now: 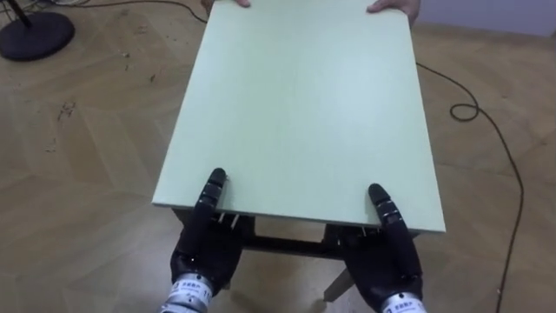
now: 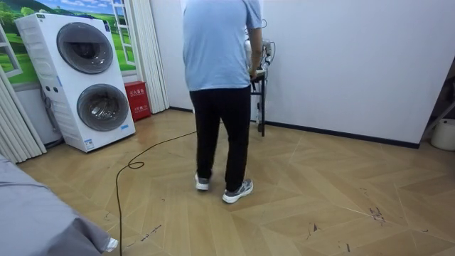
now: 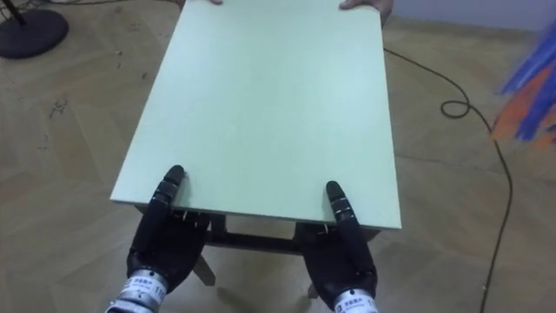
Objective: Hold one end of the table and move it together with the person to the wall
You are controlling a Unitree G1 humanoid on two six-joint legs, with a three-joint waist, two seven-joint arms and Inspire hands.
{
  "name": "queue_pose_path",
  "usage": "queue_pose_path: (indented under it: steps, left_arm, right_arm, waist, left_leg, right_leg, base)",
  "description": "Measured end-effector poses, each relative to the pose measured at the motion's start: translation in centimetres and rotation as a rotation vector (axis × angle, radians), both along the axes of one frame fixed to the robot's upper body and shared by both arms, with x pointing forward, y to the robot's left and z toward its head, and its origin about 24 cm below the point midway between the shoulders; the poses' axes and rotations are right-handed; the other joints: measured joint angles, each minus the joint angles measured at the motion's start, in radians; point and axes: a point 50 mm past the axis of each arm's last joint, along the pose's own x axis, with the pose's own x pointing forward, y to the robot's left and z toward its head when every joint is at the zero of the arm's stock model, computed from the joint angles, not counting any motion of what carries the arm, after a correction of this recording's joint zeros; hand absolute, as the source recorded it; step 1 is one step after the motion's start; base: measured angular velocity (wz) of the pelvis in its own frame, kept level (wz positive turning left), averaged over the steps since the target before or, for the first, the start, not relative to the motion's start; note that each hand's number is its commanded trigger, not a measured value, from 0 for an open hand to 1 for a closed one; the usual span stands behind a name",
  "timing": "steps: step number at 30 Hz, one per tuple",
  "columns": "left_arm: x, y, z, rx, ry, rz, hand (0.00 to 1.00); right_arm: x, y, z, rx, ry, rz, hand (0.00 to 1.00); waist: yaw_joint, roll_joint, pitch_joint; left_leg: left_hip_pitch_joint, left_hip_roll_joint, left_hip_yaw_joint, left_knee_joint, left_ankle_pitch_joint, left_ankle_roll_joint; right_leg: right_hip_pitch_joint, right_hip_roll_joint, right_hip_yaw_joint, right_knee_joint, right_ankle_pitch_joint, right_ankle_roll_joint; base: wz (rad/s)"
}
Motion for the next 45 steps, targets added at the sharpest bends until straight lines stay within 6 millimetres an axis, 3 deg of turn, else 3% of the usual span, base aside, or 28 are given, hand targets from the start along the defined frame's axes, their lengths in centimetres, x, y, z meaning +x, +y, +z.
queue_pose_path:
  steps: [7, 14, 20, 25, 28, 32, 34, 35, 37, 38, 39, 40, 43, 45]
  left_arm:
    - [-0.2, 0.2, 0.3, -0.004, -0.011, 0.012, 1.00]
    - [-0.3, 0.2, 0.2, -0.030, -0.013, 0.027, 1.00]
    - [-0.7, 0.1, 0.1, -0.067, -0.016, 0.035, 1.00]
    - [-0.8, 0.1, 0.2, -0.083, -0.018, 0.038, 1.00]
    - [-0.8, 0.1, 0.2, -0.084, -0.016, 0.034, 1.00]
    - [-1.0, 0.3, 0.1, -0.077, -0.009, 0.031, 1.00]
    - [-1.0, 0.4, 0.0, -0.068, -0.003, 0.020, 1.00]
    - [-1.0, 0.4, 0.0, -0.066, -0.003, 0.017, 1.00]
    - [-1.0, 0.4, 0.0, -0.063, -0.003, 0.014, 1.00]
    - [-1.0, 0.5, 0.0, -0.061, -0.002, 0.014, 1.00]
    - [-1.0, 0.4, -0.1, -0.063, 0.001, 0.016, 1.00]
    - [-1.1, 0.3, -0.2, -0.068, 0.006, 0.016, 1.00]
    - [-1.3, 0.4, -0.2, -0.065, 0.005, 0.014, 1.00]
    - [-1.2, 0.4, -0.2, -0.068, -0.006, 0.012, 1.00]
  right_arm:
    - [0.3, 0.3, 0.2, 0.001, -0.014, 0.016, 1.00]
    - [0.7, 0.0, 0.4, -0.042, -0.037, 0.025, 1.00]
    - [1.5, -0.1, 0.9, -0.061, -0.064, 0.047, 1.00]
    - [1.9, -0.3, 1.1, -0.074, -0.076, 0.057, 1.00]
    - [1.9, -0.3, 1.1, -0.077, -0.077, 0.057, 1.00]
    - [1.6, -0.2, 0.8, -0.073, -0.060, 0.059, 1.00]
    - [1.3, -0.2, 0.6, -0.069, -0.053, 0.055, 1.00]
    - [1.2, -0.3, 0.6, -0.068, -0.052, 0.053, 1.00]
    - [1.1, -0.4, 0.5, -0.072, -0.047, 0.051, 1.00]
    - [1.0, -0.3, 0.4, -0.070, -0.045, 0.051, 1.00]
    - [1.1, -0.3, 0.4, -0.070, -0.046, 0.052, 1.00]
    - [1.0, -0.3, 0.3, -0.070, -0.043, 0.049, 1.00]
    - [1.0, -0.2, 0.3, -0.067, -0.046, 0.051, 1.00]
    - [1.1, -0.1, 0.4, -0.067, -0.054, 0.050, 1.00]
  waist:
    - [0.004, -0.001, -0.0004]
    - [0.003, 0.010, -0.0006]
    - [0.032, 0.022, -0.0043]
    - [0.035, 0.025, -0.0051]
    - [0.036, 0.024, -0.0046]
    - [0.028, 0.025, -0.0035]
    - [0.010, 0.025, -0.0031]
    - [-0.006, 0.024, -0.0029]
    - [-0.025, 0.027, 0.0013]
    - [-0.027, 0.026, 0.0018]
    - [-0.027, 0.021, 0.0043]
    - [-0.030, 0.026, 0.0044]
    - [0.010, 0.026, 0.0046]
    - [0.030, 0.025, 0.0040]
  left_leg:
    - [-0.013, 0.003, -0.034, 0.005, 0.001, -0.002]
    - [-0.035, -0.001, -0.082, 0.021, 0.001, -0.003]
    - [-0.052, -0.002, -0.122, 0.021, 0.007, -0.008]
    - [-0.057, -0.022, -0.164, 0.020, 0.018, -0.001]
    - [-0.054, -0.044, -0.173, 0.020, 0.024, 0.009]
    - [-0.056, -0.073, -0.174, 0.019, 0.031, 0.026]
    - [-0.059, -0.087, -0.220, 0.027, 0.031, 0.036]
    - [-0.068, -0.094, -0.260, 0.042, 0.033, 0.042]
    - [-0.073, -0.113, -0.332, 0.054, 0.037, 0.048]
    - [-0.081, -0.121, -0.362, 0.061, 0.038, 0.047]
    - [-0.090, -0.137, -0.383, 0.069, 0.039, 0.045]
    - [-0.090, -0.142, -0.389, 0.067, 0.040, 0.043]
    - [-0.093, -0.134, -0.400, 0.046, 0.049, 0.027]
    - [-0.115, -0.131, -0.430, 0.052, 0.054, 0.019]
  right_leg:
    - [0.023, 0.003, -0.023, -0.035, 0.000, 0.000]
    - [0.049, 0.000, -0.076, -0.051, 0.000, 0.000]
    - [0.049, -0.006, -0.127, -0.038, -0.002, 0.002]
    - [0.060, -0.033, -0.162, -0.008, -0.021, 0.018]
    - [0.057, -0.069, -0.178, 0.047, -0.049, 0.032]
    - [0.043, -0.122, -0.176, 0.164, -0.074, 0.050]
    - [0.044, -0.128, -0.144, 0.195, -0.078, 0.051]
    - [0.051, -0.126, -0.107, 0.194, -0.081, 0.052]
    - [0.055, -0.105, -0.033, 0.174, -0.115, 0.049]
    - [0.065, -0.064, 0.028, 0.094, -0.135, 0.041]
    - [0.070, -0.040, 0.054, 0.042, -0.117, 0.033]
    - [0.081, -0.040, 0.050, 0.036, -0.116, 0.034]
    - [0.101, -0.023, 0.026, 0.000, -0.105, 0.019]
    - [0.108, -0.013, -0.004, -0.018, -0.101, 0.011]
  base:
    - [0.15]
    - [0.26]
    - [0.24]
    - [0.40]
    - [0.41]
    - [0.53]
    - [0.86]
    - [0.87]
    - [0.82]
    - [0.75]
    - [0.80]
    - [0.60]
    - [0.33]
    - [0.49]
